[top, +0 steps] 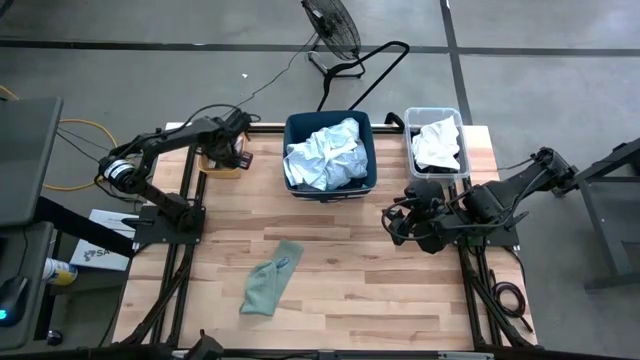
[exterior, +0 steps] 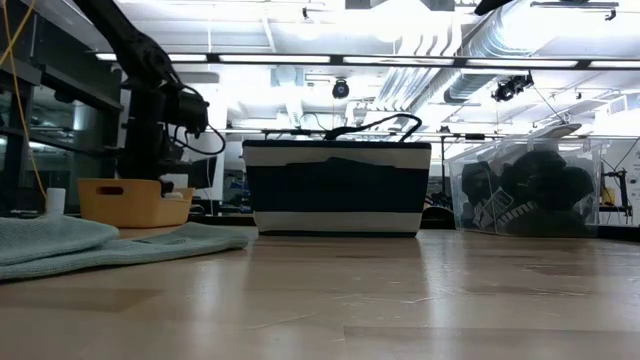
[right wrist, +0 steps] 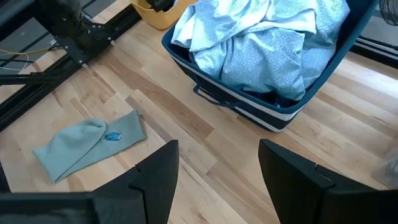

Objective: Pick & Place Cloths
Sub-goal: Put the black sock into the yellow bin

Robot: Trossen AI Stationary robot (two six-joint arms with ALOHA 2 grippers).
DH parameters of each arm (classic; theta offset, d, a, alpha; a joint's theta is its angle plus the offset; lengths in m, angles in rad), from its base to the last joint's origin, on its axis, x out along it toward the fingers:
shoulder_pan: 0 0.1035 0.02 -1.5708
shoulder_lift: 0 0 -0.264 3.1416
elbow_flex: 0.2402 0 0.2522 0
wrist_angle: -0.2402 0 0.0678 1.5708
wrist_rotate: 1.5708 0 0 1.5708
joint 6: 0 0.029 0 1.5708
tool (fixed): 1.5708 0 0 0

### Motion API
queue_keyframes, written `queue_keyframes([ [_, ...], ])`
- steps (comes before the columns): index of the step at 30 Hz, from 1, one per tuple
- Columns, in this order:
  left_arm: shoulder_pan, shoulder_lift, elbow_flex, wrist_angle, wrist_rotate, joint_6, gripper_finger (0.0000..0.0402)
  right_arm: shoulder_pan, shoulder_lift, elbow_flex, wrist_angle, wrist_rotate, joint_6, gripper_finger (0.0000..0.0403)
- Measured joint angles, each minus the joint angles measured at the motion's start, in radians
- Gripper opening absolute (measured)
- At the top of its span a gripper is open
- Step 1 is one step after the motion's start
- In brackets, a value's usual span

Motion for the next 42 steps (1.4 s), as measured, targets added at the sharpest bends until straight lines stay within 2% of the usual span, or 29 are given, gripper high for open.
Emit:
queue_keyframes([
  [4, 0.000, 0.000, -0.008, 0.001, 0.025, 0.000, 0.0007, 0.000, 0.000, 0.000, -0.002, 0.000, 0.000, 0.0213],
  [7, 0.000, 0.000, -0.008, -0.003, 0.032, 0.000, 0.0035, 0.000, 0.000, 0.000, -0.003, 0.000, 0.000, 0.0213],
  [18, 0.000, -0.004, 0.043, -0.108, 0.045, 0.025, 0.0241, 0.000, 0.000, 0.000, -0.003, -0.001, 0.000, 0.0213],
  [22, 0.000, -0.004, 0.099, -0.161, 0.048, 0.026, 0.0288, 0.000, 0.000, 0.000, -0.004, 0.000, -0.001, 0.0213],
  [25, 0.000, -0.004, 0.141, -0.208, 0.052, 0.028, 0.0301, 0.000, 0.000, 0.000, -0.004, -0.001, 0.000, 0.0213],
  [31, 0.000, -0.004, 0.212, -0.287, 0.082, 0.032, 0.0303, 0.000, 0.000, 0.000, -0.006, -0.001, -0.001, 0.0213],
  [38, 0.000, -0.004, 0.225, -0.231, -0.030, 0.045, 0.0301, 0.000, 0.000, 0.000, -0.018, -0.001, -0.001, 0.0213],
  [42, 0.000, -0.003, 0.225, -0.182, -0.061, 0.036, 0.0282, 0.000, 0.000, 0.000, -0.023, 0.000, -0.001, 0.0213],
])
